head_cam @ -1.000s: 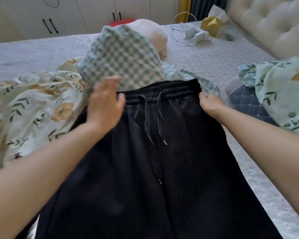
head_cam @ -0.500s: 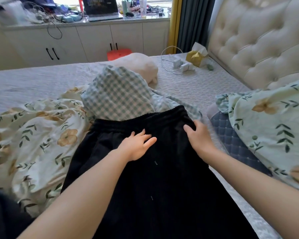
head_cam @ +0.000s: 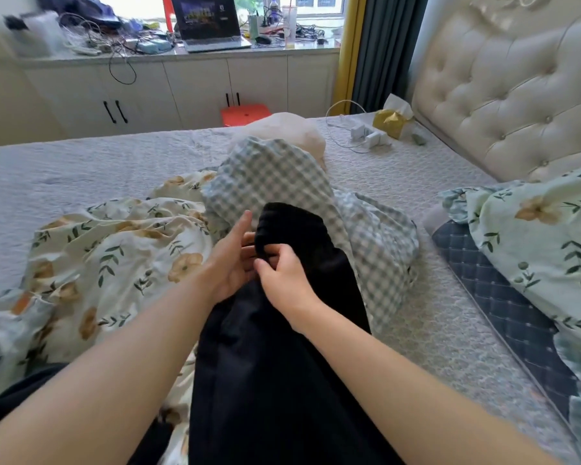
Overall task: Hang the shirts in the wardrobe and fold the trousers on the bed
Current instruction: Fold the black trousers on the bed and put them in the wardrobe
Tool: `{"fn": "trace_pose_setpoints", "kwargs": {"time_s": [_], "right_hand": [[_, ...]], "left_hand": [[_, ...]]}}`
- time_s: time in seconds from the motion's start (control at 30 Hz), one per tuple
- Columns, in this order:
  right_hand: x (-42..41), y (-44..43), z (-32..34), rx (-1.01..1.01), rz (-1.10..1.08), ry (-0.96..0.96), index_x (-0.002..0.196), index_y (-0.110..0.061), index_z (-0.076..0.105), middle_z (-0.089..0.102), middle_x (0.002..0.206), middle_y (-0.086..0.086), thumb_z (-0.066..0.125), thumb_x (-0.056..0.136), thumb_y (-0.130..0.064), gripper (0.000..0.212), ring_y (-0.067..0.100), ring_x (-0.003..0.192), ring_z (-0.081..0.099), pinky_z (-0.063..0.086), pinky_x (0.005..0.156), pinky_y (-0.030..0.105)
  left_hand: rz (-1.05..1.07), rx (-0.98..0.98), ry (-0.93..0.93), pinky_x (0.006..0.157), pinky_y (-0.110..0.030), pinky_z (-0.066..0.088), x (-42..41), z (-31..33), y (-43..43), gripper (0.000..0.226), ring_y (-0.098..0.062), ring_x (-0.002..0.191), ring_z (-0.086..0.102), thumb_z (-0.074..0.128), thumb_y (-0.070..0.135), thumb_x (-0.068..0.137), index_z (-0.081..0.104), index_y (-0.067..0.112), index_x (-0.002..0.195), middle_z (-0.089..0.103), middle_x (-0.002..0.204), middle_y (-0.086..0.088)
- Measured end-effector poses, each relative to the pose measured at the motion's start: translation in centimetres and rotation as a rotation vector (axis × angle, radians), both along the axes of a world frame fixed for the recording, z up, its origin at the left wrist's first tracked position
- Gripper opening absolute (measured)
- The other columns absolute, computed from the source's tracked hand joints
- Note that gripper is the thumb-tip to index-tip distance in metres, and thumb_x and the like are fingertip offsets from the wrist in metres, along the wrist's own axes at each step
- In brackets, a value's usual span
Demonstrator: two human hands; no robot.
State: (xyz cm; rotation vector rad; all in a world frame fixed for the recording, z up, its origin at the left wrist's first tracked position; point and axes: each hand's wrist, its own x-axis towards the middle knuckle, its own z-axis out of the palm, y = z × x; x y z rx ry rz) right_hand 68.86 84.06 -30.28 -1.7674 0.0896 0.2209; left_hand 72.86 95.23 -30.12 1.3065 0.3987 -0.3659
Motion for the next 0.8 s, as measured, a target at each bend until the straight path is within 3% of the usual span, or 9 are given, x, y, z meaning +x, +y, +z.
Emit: {"fn": "trace_pose_setpoints", "kwargs": {"time_s": [0.1,0.17,0.23,0.37,0.43,0.53,0.67,0.73,0.8], "right_hand": [[-1.0,2.6,-1.8,-0.012,0.157,0.122,0.141,-0.018,0.036,0.057,0.114,-0.001,0.053,0.093,-0.012,0.051,0.015,0.106,0.058,0.050,0.092,0.029],[-2.0,3.1,-3.1,-0.079,0.212,0.123,0.142,-0.024,0.033,0.055,0.117,-0.001,0.053,0.092,-0.009,0.056,0.014,0.103,0.059,0.053,0.086,0.027],[-2.9,2.7,-4.2,-0.190,0.222,0.099,0.138,-0.026,0.036,0.055,0.116,-0.003,0.057,0.091,-0.011,0.053,0.012,0.098,0.058,0.054,0.083,0.027],[-4.6,1.0,-5.7,-0.452,0.296,0.100,0.127,-0.026,0.048,0.057,0.105,-0.009,0.063,0.088,-0.039,0.043,0.010,0.093,0.059,0.053,0.085,0.031],[-5.8,0.8,-6.1,-0.538,0.328,0.065,0.126,-0.025,0.051,0.059,0.100,-0.006,0.060,0.090,-0.043,0.041,0.012,0.089,0.060,0.053,0.081,0.029],[-6.9,2.3,-6.2,-0.445,0.260,0.008,0.124,-0.021,0.052,0.062,0.094,-0.002,0.056,0.096,-0.033,0.031,0.008,0.077,0.060,0.051,0.069,0.021],[-5.7,5.1,-6.3,-0.272,0.134,-0.012,0.119,-0.017,0.054,0.063,0.107,0.000,0.057,0.096,-0.028,0.026,0.009,0.088,0.059,0.049,0.074,0.020],[-5.3,5.7,-6.4,-0.260,0.143,0.035,0.125,-0.016,0.054,0.060,0.108,-0.001,0.058,0.095,-0.029,0.032,0.005,0.085,0.054,0.043,0.068,0.013],[-5.3,5.5,-6.7,-0.283,0.177,0.073,0.127,-0.016,0.056,0.062,0.108,0.000,0.061,0.093,-0.030,0.037,0.010,0.093,0.058,0.048,0.077,0.018]], "left_hand": [[0.053,0.191,0.000,0.067,-0.032,0.054,-0.6,-1.5,2.3,0.013,-0.023,0.079,0.071,0.066,0.019,0.092,0.070,0.007,0.096,0.071,0.103,-0.019],[0.118,0.305,0.032,0.066,-0.034,0.053,-1.0,-3.4,3.7,0.010,-0.025,0.084,0.068,0.062,0.009,0.094,0.067,0.007,0.102,0.070,0.102,-0.017],[0.168,0.320,0.061,0.070,-0.037,0.054,-1.2,-4.9,4.8,0.017,-0.027,0.090,0.067,0.062,0.013,0.094,0.063,0.007,0.111,0.069,0.102,-0.014],[0.205,0.361,0.047,0.079,-0.037,0.056,-1.5,-6.9,5.7,0.015,-0.025,0.095,0.066,0.068,0.019,0.092,0.064,0.008,0.102,0.069,0.100,-0.010],[0.213,0.388,0.029,0.077,-0.035,0.054,-1.6,-7.1,5.5,0.007,-0.021,0.091,0.064,0.066,0.018,0.093,0.062,0.014,0.097,0.065,0.094,-0.004],[0.194,0.454,-0.036,0.077,-0.034,0.055,-0.4,-6.6,5.0,0.017,-0.019,0.091,0.063,0.064,0.021,0.094,0.063,0.017,0.111,0.065,0.096,0.001],[0.207,0.550,-0.078,0.090,-0.036,0.054,1.9,-5.1,4.7,0.031,-0.022,0.097,0.065,0.066,0.024,0.092,0.065,0.013,0.121,0.069,0.105,-0.004],[0.194,0.691,-0.064,0.084,-0.030,0.049,1.9,-5.0,5.0,0.033,-0.019,0.094,0.061,0.066,0.025,0.092,0.064,0.012,0.123,0.067,0.110,-0.004],[0.145,0.775,-0.064,0.079,-0.027,0.047,1.1,-5.5,5.4,0.033,-0.017,0.091,0.060,0.069,0.023,0.090,0.065,0.012,0.121,0.068,0.111,-0.003]]}}
